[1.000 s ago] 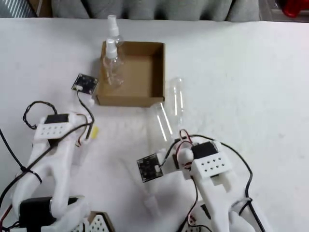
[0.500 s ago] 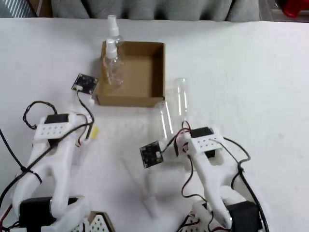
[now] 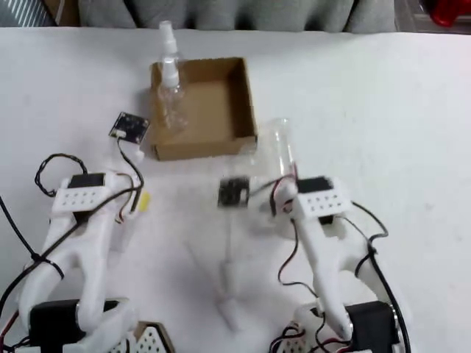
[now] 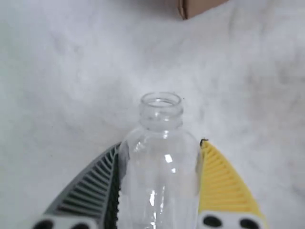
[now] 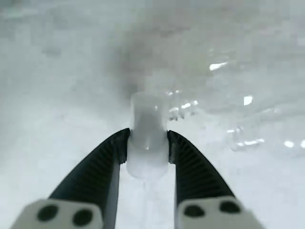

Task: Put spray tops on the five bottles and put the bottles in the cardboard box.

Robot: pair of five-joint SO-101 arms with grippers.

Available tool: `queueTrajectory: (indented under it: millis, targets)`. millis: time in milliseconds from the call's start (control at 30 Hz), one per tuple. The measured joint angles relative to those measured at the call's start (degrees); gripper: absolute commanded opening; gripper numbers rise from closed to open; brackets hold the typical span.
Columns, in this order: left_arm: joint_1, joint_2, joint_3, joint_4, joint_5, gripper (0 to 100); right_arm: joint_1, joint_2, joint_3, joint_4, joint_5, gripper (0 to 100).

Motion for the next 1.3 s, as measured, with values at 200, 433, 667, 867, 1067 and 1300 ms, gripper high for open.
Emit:
queueTrajectory:
  millis: [200,433,667,867,1067,1300]
  targets:
    - [0.0,0.0,0.0,0.0,0.0,2,5.89,0.0,-12.75,10.37,-17.49,1.6]
    - [0.0,0.0,0.0,0.0,2.29,2,8.79,0.0,-20.4,23.74,-25.58,1.6]
    - [0.0,-6.86,3.16,1.67,2.29,2,11.52,0.0,-20.48,28.66,-25.93,1.6]
    - [0.0,-18.81,3.6,4.48,2.73,2,14.42,-7.38,-20.48,28.84,-30.33,1.5]
    - [2.55,-28.48,3.6,4.57,2.81,2,14.42,-17.14,-23.47,28.75,-39.47,1.7]
    - [8.79,-34.99,-0.7,4.57,12.48,2,12.48,-18.46,-31.38,19.34,-59.34,1.6]
